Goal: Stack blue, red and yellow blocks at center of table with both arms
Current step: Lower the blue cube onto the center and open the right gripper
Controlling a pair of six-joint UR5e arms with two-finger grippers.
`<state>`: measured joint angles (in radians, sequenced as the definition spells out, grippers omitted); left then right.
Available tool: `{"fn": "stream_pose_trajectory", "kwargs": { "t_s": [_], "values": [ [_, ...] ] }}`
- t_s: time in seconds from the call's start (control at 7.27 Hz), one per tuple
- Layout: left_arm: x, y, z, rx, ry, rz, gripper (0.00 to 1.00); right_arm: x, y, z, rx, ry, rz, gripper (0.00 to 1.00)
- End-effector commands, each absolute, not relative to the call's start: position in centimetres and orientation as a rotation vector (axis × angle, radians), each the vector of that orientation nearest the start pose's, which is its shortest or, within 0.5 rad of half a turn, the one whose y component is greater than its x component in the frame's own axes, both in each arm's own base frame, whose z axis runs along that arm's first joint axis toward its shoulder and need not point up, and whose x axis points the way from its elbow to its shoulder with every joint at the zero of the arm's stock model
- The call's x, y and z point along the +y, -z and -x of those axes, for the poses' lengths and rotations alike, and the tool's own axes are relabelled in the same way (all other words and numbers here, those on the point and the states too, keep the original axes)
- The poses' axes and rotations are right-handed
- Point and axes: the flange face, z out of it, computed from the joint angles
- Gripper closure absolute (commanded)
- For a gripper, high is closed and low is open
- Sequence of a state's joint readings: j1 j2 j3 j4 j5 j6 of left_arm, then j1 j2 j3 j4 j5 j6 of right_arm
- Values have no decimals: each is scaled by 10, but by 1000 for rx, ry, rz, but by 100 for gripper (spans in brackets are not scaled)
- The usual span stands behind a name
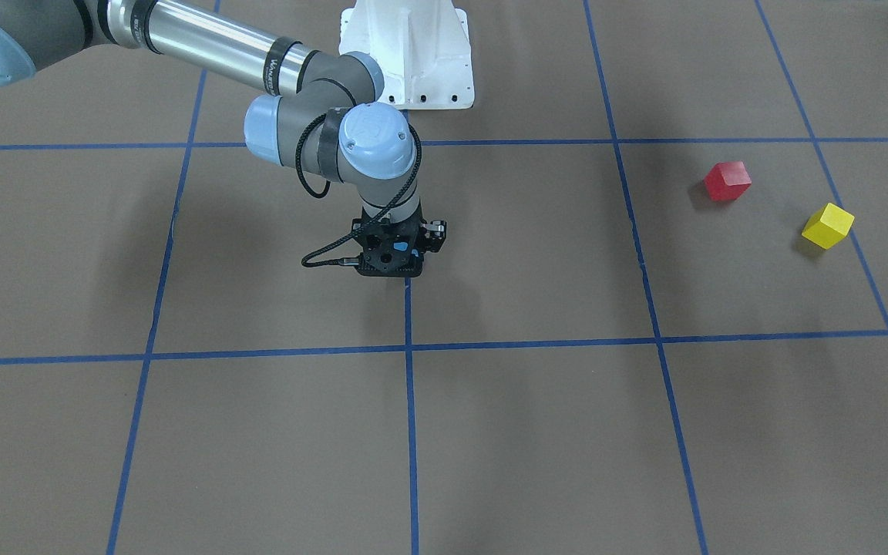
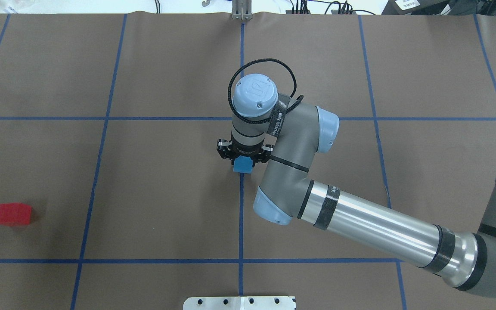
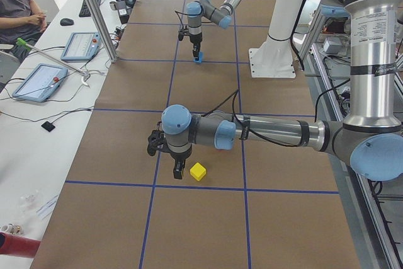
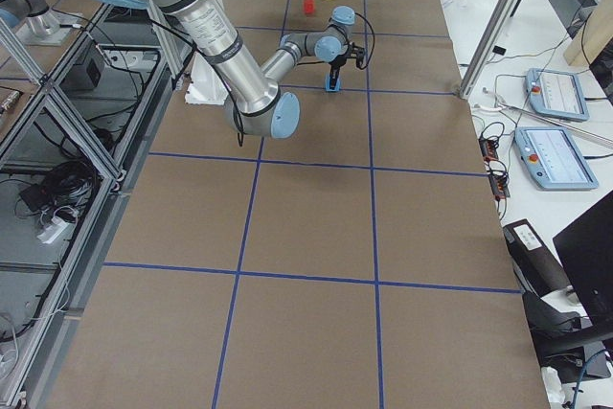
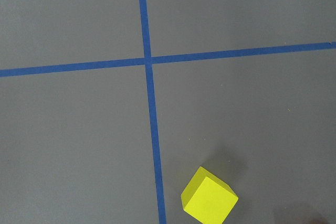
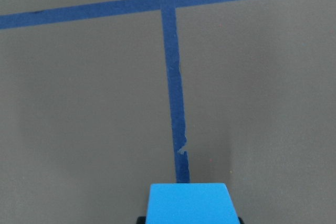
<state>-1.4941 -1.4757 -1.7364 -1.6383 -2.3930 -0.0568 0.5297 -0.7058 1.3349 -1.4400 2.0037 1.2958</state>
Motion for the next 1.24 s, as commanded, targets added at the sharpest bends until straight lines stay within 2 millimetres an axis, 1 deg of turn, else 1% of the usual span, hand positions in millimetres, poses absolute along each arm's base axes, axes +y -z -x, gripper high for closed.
{"fn": "stream_pose_trajectory", "kwargs": {
  "t_s": [0.0, 0.14, 0.41, 0.55, 0.69, 0.83, 0.96, 1.1],
  "values": [
    [-462, -611, 25, 828, -76, -75, 0, -470, -205, 624, -848, -72, 86, 100],
    [-462, -611, 25, 828, -76, -75, 0, -468, -206, 625, -846, -69, 88, 96],
    [-462, -611, 25, 828, -74, -75, 0, -465, -206, 628, -845, -64, 90, 79],
    [-462, -611, 25, 829, -74, -74, 0, -463, -206, 629, -844, -62, 89, 57],
    [-462, -611, 25, 828, -74, -75, 0, -464, -206, 628, -843, -64, 87, 43],
    [-462, -611, 25, 828, -74, -75, 0, -463, -206, 629, -843, -64, 86, 41],
    [-462, -611, 25, 828, -75, -76, 0, -463, -205, 629, -844, -63, 85, 36],
    [-462, -611, 25, 828, -75, -76, 0, -463, -205, 630, -844, -63, 83, 36]
  ]
}}
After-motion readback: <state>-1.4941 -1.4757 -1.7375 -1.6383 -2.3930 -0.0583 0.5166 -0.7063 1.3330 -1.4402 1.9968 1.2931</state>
